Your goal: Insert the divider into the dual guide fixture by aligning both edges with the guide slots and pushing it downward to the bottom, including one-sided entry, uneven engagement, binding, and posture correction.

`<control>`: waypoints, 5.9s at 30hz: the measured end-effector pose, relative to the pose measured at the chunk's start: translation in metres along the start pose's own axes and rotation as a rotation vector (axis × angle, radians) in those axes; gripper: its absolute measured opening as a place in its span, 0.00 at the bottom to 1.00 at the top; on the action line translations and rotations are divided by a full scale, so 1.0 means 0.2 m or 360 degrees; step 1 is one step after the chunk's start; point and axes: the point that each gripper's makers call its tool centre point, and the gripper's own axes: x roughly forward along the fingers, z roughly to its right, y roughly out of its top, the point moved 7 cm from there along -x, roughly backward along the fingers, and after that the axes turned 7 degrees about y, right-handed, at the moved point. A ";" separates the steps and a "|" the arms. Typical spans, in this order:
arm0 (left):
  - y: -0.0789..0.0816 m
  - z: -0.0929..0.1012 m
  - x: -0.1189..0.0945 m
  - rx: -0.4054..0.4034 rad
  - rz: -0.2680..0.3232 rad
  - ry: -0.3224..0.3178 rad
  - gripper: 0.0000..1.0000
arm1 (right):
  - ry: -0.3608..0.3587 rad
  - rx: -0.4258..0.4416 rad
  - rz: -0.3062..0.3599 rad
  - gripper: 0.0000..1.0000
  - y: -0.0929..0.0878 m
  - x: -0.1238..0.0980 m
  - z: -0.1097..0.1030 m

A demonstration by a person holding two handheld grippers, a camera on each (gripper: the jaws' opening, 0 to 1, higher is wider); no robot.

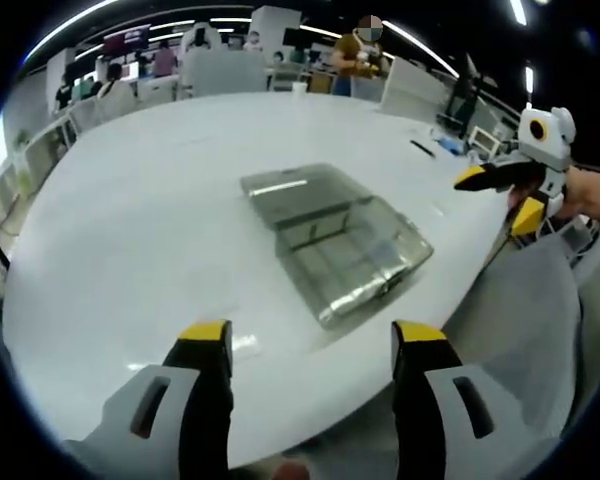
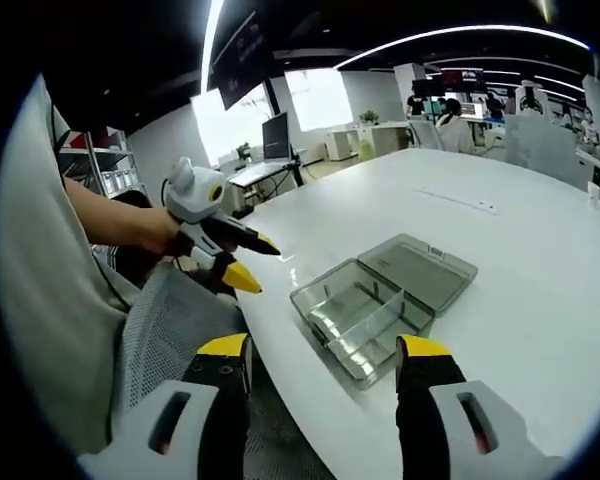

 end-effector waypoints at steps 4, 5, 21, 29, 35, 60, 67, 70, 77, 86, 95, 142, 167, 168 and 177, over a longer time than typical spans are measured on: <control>0.00 0.01 0.00 0.0010 -0.0007 -0.0004 0.62 | -0.0007 -0.0010 -0.0001 0.55 0.00 -0.01 0.00; 0.00 0.01 0.01 0.0011 -0.0008 -0.0004 0.62 | -0.0009 -0.0010 0.0001 0.55 0.01 -0.01 0.01; 0.01 -0.01 0.03 0.0037 -0.0034 -0.0013 0.61 | -0.0039 -0.0045 0.0033 0.55 0.06 -0.04 0.00; 0.02 -0.01 0.06 0.0055 -0.0055 -0.0023 0.61 | -0.0050 -0.0044 0.0043 0.54 0.06 -0.06 -0.02; 0.01 -0.02 0.08 0.0066 -0.0079 -0.0034 0.60 | -0.0068 -0.0041 0.0048 0.54 0.05 -0.08 -0.03; 0.02 -0.13 0.15 0.0042 -0.0147 0.0051 0.55 | -0.0074 -0.0090 0.0005 0.54 0.05 -0.07 -0.05; 0.03 -0.19 0.18 0.0020 -0.0188 0.0140 0.52 | -0.0072 -0.0098 -0.0011 0.54 0.05 -0.06 -0.04; 0.03 -0.21 0.18 0.0020 -0.0223 0.0184 0.52 | -0.0073 -0.0093 -0.0010 0.54 0.05 -0.06 -0.03; 0.05 -0.24 0.22 0.0000 -0.0274 0.0219 0.52 | -0.0081 -0.0087 -0.0012 0.53 0.05 -0.07 -0.02; 0.07 -0.27 0.27 -0.0035 -0.0383 0.0276 0.51 | -0.0086 -0.0076 -0.0008 0.53 0.05 -0.07 -0.01; 0.07 -0.29 0.31 -0.0075 -0.0502 0.0287 0.50 | -0.0092 -0.0059 -0.0004 0.53 0.05 -0.07 0.00; 0.11 -0.32 0.44 -0.0275 -0.0993 0.0296 0.46 | -0.0092 -0.0026 0.0023 0.51 0.04 -0.07 -0.01; 0.11 -0.30 0.45 -0.0283 -0.1255 0.0503 0.38 | -0.0093 -0.0022 0.0012 0.50 0.03 -0.07 -0.01; 0.11 -0.30 0.45 -0.0280 -0.1256 0.0506 0.38 | -0.0094 -0.0022 0.0009 0.50 0.03 -0.07 -0.01; 0.09 -0.29 0.46 -0.0149 -0.1246 0.0546 0.37 | -0.0089 -0.0029 0.0014 0.50 0.04 -0.07 -0.01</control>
